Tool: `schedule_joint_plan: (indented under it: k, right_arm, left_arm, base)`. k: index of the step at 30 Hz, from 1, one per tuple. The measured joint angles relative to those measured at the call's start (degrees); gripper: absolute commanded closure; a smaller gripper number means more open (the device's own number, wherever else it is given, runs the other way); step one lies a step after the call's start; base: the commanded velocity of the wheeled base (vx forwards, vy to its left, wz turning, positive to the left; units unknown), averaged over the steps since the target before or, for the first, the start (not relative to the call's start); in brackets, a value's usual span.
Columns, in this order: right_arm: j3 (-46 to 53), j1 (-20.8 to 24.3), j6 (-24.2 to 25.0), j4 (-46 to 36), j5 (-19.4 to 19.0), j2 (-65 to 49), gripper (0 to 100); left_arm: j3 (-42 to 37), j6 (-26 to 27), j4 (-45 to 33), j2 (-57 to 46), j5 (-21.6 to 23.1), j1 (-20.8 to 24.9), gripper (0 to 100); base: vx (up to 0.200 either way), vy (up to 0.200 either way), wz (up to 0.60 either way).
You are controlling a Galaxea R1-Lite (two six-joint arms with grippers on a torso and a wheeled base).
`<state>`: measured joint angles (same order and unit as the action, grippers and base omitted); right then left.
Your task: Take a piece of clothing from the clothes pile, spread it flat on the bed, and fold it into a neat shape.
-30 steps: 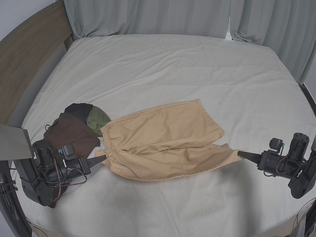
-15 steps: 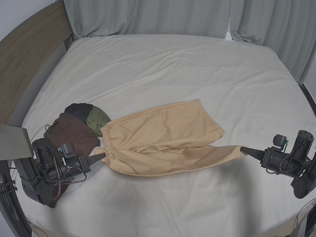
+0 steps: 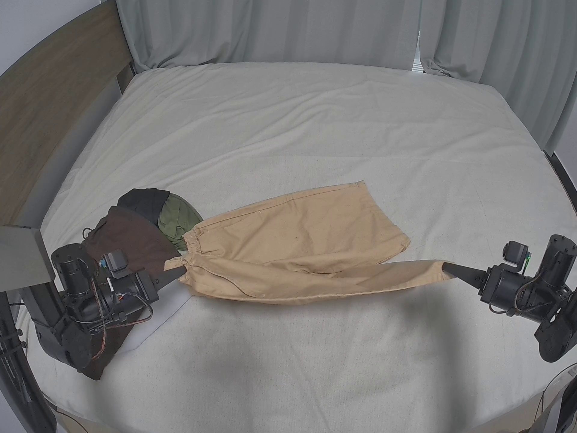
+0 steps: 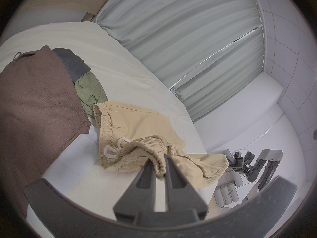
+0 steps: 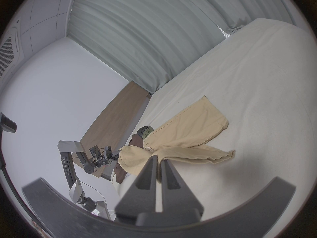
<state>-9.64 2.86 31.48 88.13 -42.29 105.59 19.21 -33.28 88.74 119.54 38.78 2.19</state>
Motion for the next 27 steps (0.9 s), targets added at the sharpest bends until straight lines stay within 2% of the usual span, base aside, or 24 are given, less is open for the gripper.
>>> schedule_joint_plan:
  k: [13,27]
  right_arm:
    - [-8.3,1.2,3.6,0.0,0.7,2.0,100]
    - [-18.3,0.8,4.7,-0.1,0.8,8.2,100]
  left_arm:
    - [1.1,-1.0,0.0,-0.2,-2.8,0.6,100]
    - [3.0,-3.9,0.0,0.0,-5.4,0.6,100]
  base:
    - [0.000,0.000,0.00]
    - [0.000,0.000,0.00]
